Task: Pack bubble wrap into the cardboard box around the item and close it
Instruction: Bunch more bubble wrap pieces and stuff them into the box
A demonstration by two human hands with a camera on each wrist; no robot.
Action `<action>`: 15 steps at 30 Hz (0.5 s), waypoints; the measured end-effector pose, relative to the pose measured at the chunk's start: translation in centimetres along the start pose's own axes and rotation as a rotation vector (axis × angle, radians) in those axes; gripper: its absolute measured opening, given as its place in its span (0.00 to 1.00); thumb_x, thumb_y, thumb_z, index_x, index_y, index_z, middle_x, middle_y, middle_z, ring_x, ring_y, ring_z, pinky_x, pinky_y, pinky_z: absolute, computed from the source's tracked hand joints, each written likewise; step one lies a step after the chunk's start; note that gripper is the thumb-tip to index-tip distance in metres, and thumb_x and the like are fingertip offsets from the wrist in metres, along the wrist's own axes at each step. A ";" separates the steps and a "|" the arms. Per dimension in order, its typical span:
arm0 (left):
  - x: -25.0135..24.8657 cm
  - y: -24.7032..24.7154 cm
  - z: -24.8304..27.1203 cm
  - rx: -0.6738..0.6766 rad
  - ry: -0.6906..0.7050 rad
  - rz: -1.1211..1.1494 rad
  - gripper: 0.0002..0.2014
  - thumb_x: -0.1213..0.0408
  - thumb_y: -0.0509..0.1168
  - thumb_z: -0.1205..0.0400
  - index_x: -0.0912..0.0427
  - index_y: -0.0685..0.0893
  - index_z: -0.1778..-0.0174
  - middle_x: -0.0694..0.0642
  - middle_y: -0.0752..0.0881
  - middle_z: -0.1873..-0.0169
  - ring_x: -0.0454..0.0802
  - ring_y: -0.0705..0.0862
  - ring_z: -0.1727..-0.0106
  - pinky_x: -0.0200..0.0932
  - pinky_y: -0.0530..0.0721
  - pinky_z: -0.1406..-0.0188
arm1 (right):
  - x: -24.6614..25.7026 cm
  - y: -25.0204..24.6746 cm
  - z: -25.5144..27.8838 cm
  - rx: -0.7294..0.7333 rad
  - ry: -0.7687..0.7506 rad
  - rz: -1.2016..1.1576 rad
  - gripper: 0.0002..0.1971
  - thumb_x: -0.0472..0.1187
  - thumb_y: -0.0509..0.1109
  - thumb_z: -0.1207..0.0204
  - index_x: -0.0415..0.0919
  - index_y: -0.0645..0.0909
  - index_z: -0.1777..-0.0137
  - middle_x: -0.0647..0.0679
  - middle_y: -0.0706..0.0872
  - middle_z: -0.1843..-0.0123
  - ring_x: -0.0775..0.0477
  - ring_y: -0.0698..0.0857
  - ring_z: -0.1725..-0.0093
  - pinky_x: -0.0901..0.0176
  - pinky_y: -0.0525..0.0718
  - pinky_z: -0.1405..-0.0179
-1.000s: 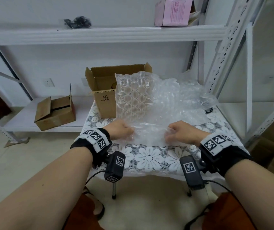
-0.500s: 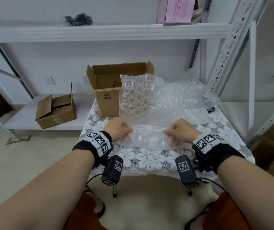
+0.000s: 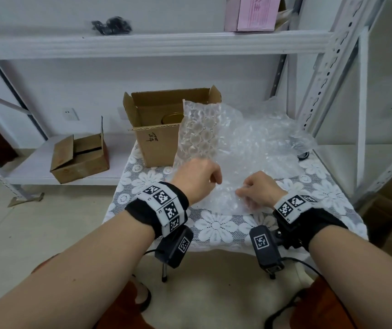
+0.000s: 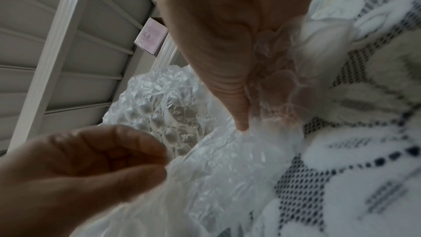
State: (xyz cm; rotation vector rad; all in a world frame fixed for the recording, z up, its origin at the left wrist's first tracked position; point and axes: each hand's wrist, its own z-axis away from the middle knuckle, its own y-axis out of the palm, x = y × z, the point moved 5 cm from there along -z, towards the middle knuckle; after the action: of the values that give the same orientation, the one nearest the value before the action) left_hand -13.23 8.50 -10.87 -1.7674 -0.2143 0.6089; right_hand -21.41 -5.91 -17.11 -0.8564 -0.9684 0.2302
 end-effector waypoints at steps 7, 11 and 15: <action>2.3 3.8 1.5 0.410 -0.172 0.013 0.19 0.70 0.74 0.26 0.53 0.84 0.39 0.50 0.82 0.41 0.48 0.81 0.41 0.43 0.81 0.36 | -0.3 0.2 0.1 -0.018 -0.009 -0.031 0.11 0.39 0.73 0.25 0.29 0.85 0.62 0.40 0.89 0.70 0.47 0.86 0.73 0.53 0.87 0.63; 2.7 3.9 1.8 0.373 -0.163 0.020 0.21 0.72 0.75 0.28 0.52 0.84 0.40 0.49 0.82 0.42 0.47 0.81 0.42 0.44 0.82 0.37 | -0.4 0.2 -0.1 -0.035 -0.017 0.010 0.12 0.41 0.73 0.25 0.32 0.85 0.62 0.43 0.88 0.72 0.49 0.84 0.75 0.53 0.87 0.63; 3.0 4.2 1.8 0.337 -0.166 0.029 0.21 0.73 0.74 0.28 0.50 0.84 0.43 0.47 0.83 0.43 0.45 0.82 0.43 0.44 0.83 0.39 | -0.1 -0.1 0.0 -0.132 -0.024 0.199 0.09 0.45 0.73 0.26 0.39 0.83 0.61 0.47 0.87 0.65 0.48 0.85 0.64 0.54 0.83 0.61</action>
State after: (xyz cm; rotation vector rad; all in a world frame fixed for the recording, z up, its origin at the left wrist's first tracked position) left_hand -12.37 10.14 -16.03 -1.3991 -0.1881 0.7666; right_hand -21.47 -6.03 -17.05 -1.0752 -0.9282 0.3506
